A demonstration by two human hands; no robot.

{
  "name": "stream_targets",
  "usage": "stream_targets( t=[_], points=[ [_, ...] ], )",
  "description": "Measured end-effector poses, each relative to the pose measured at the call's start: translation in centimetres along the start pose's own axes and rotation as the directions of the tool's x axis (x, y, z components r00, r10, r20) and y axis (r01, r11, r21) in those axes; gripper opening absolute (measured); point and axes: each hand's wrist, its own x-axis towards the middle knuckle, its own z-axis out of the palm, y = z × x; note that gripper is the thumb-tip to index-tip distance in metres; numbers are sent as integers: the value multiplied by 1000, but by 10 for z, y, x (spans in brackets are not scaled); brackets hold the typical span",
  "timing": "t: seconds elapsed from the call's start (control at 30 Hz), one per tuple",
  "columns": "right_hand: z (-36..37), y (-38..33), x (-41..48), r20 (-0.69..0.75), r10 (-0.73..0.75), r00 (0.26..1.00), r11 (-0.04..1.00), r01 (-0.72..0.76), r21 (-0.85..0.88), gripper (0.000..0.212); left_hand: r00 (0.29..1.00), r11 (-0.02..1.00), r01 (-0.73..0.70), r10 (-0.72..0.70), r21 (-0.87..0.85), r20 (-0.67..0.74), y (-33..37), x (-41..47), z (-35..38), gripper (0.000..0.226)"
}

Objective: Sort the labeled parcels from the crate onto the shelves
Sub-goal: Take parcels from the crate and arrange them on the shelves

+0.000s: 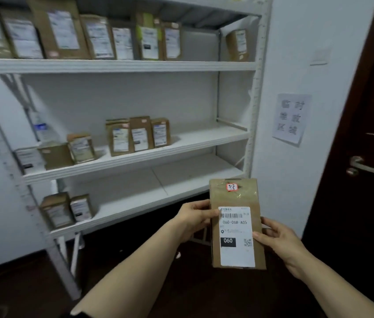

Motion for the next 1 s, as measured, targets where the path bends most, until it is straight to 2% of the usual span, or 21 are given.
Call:
stream_targets(
  t=[0.2, 0.33, 0.43, 0.53, 0.7, 1.0],
  points=[
    [89, -20, 51, 118, -8, 993, 1000, 11, -26, 69, 992, 998, -39, 33, -49, -120, 13, 10, -95, 50],
    [150, -28, 80, 191, -43, 981, 999, 47, -17, 61, 972, 994, -64, 42, -87, -231, 22, 15, -155, 50],
    [191, -31, 96, 235, -28, 972, 999, 32, -12, 62, 951, 993, -75, 44, -92, -306, 26, 16, -193, 60],
    [222, -33, 108, 281, -5, 960, 1000, 13, -26, 62, 933, 992, -89, 51, -91, -357, 31, 13, -223, 58],
    [253, -40, 126, 368, -4, 930, 997, 30, -64, 59, 909, 985, -126, 65, -122, -411, 40, 3, -244, 52],
    [268, -54, 137, 483, -5, 876, 996, 49, -79, 28, 845, 981, -152, 65, -123, -531, 43, -10, -246, 56]
  ],
)
